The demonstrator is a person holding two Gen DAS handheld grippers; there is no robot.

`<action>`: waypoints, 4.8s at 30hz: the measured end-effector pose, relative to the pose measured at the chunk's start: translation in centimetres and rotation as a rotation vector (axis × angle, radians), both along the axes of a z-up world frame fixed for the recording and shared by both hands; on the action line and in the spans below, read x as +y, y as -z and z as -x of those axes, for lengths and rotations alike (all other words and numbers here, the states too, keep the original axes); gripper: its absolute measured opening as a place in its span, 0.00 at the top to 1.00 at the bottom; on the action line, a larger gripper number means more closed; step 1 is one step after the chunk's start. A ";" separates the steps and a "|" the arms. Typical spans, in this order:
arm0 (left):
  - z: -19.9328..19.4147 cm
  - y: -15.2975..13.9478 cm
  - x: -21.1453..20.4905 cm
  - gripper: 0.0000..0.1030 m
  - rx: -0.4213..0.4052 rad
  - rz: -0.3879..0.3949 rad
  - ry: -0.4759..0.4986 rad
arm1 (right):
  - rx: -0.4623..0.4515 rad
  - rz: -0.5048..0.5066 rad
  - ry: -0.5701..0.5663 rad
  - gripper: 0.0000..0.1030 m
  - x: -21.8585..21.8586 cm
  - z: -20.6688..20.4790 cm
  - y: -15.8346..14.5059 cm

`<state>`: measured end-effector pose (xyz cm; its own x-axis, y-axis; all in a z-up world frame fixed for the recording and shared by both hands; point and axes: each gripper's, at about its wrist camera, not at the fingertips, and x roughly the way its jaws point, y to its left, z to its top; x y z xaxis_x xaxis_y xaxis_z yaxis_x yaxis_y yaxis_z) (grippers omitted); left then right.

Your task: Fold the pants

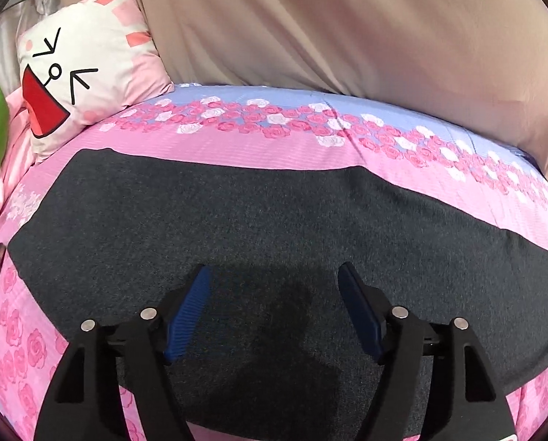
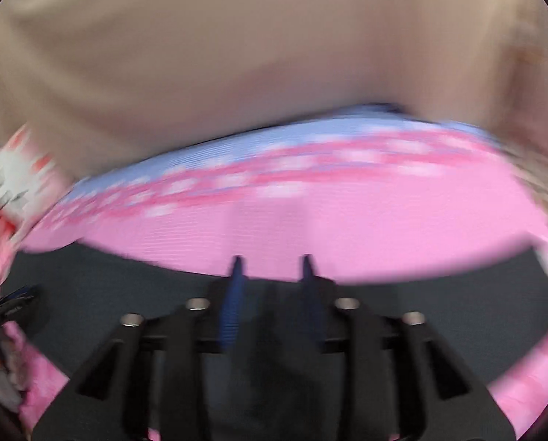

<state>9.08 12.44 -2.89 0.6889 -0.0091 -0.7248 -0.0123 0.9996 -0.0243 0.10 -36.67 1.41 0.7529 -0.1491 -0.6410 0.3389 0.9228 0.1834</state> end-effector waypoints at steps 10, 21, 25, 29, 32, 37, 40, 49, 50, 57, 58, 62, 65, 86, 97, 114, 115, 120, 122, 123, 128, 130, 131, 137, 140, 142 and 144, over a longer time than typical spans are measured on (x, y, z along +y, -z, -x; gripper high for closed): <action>0.2 -0.1 -0.6 0.26 -0.014 -0.038 0.001 | 0.019 -0.365 0.312 0.49 -17.3 12.1 5.4; 0.3 -0.2 -0.4 0.23 -0.019 -0.029 -0.006 | -0.058 -0.535 0.274 0.90 -19.7 8.5 6.7; 0.3 -0.2 -0.5 0.23 -0.026 -0.028 0.000 | -0.194 -0.585 0.229 0.91 -18.2 9.4 4.1; 0.5 -0.3 -0.6 0.23 -0.041 -0.020 0.016 | -0.290 -0.529 0.045 0.91 -12.7 7.1 -2.7; 0.9 -0.6 -0.3 0.23 -0.059 0.006 0.020 | -0.324 -0.468 -0.180 0.91 -4.8 3.2 -8.1; 1.4 -1.0 1.0 0.23 -0.075 0.092 0.011 | -0.208 -0.446 -0.535 0.81 11.7 -4.2 -8.7; 1.8 -1.1 2.1 0.23 -0.078 0.149 -0.004 | -0.054 -0.347 -0.614 0.51 20.4 -6.4 -4.2; 3.4 -1.3 4.1 0.23 -0.084 0.280 -0.001 | -0.030 -0.171 -0.221 0.19 10.6 -0.1 -3.1; 3.5 -1.4 4.3 0.23 -0.090 0.290 -0.003 | 0.005 -0.167 -0.160 0.19 8.5 0.6 -2.2; 5.0 -1.3 12.4 0.23 -0.097 0.511 -0.144 | 0.086 -0.336 -0.098 0.19 4.4 0.7 3.0; 5.4 -1.4 14.3 0.23 -0.101 0.509 -0.185 | 0.096 -0.356 -0.107 0.20 4.3 0.2 3.7; 6.6 -1.5 20.6 0.23 -0.090 0.502 -0.328 | 0.092 -0.339 -0.150 0.17 5.5 -0.9 4.5; 6.1 -0.1 24.6 0.23 -0.033 0.580 -0.411 | 0.087 -0.326 -0.185 0.17 6.8 -1.0 4.7; 2.9 -2.8 21.4 0.85 -0.022 0.701 -0.271 | -0.027 -0.295 -0.177 0.91 1.2 3.6 -0.5; 5.3 1.4 15.5 0.85 0.077 0.687 -0.204 | -0.019 -0.038 0.043 0.52 -1.1 11.2 -1.1; 5.7 2.9 16.9 0.83 0.046 0.764 -0.167 | 0.041 -0.093 -0.420 0.90 15.2 -0.6 -1.5; 5.7 3.0 17.1 0.83 0.046 0.777 -0.165 | 0.026 -0.114 -0.450 0.90 15.9 -0.7 -1.9; 5.8 3.5 17.8 0.83 0.052 0.825 -0.166 | 0.161 -0.104 -0.585 0.90 21.5 -3.1 3.2; 5.8 3.4 17.7 0.83 0.053 0.813 -0.168 | 0.141 -0.129 -0.582 0.90 21.3 -2.9 4.3; 5.8 3.4 17.7 0.83 0.052 0.806 -0.168 | 0.141 -0.152 -0.586 0.89 20.7 -2.7 3.9; 5.7 2.0 16.4 0.83 0.032 0.725 -0.165 | 0.011 -0.202 -0.497 0.56 15.8 0.1 0.0; 5.9 -0.6 14.5 0.84 -0.013 0.605 -0.137 | -0.066 -0.199 -0.401 0.44 12.0 2.7 -1.8; 6.0 -2.4 13.3 0.85 -0.040 0.577 -0.100 | -0.087 -0.199 -0.357 0.44 10.1 4.0 -2.5; 7.3 -14.6 1.5 0.85 -0.187 0.521 0.246 | -0.144 -0.250 -0.181 0.43 2.7 7.1 -2.5; 9.4 -18.4 -6.3 0.81 -0.201 0.504 0.458 | -0.155 -0.286 -0.169 0.43 1.6 7.8 -1.6; 10.5 -18.6 -10.9 0.20 -0.183 0.508 0.593 | -0.154 -0.301 -0.174 0.41 1.3 8.1 -1.0; 11.4 -17.4 -14.2 0.05 -0.180 0.512 0.643 | -0.137 -0.322 -0.166 0.40 0.7 8.3 -0.3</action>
<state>-2.32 -1.76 14.50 0.5417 -0.7373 -0.4037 0.6036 0.6754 -0.4236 -8.20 -35.98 1.68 0.8320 0.1744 -0.5267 0.1423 0.8505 0.5063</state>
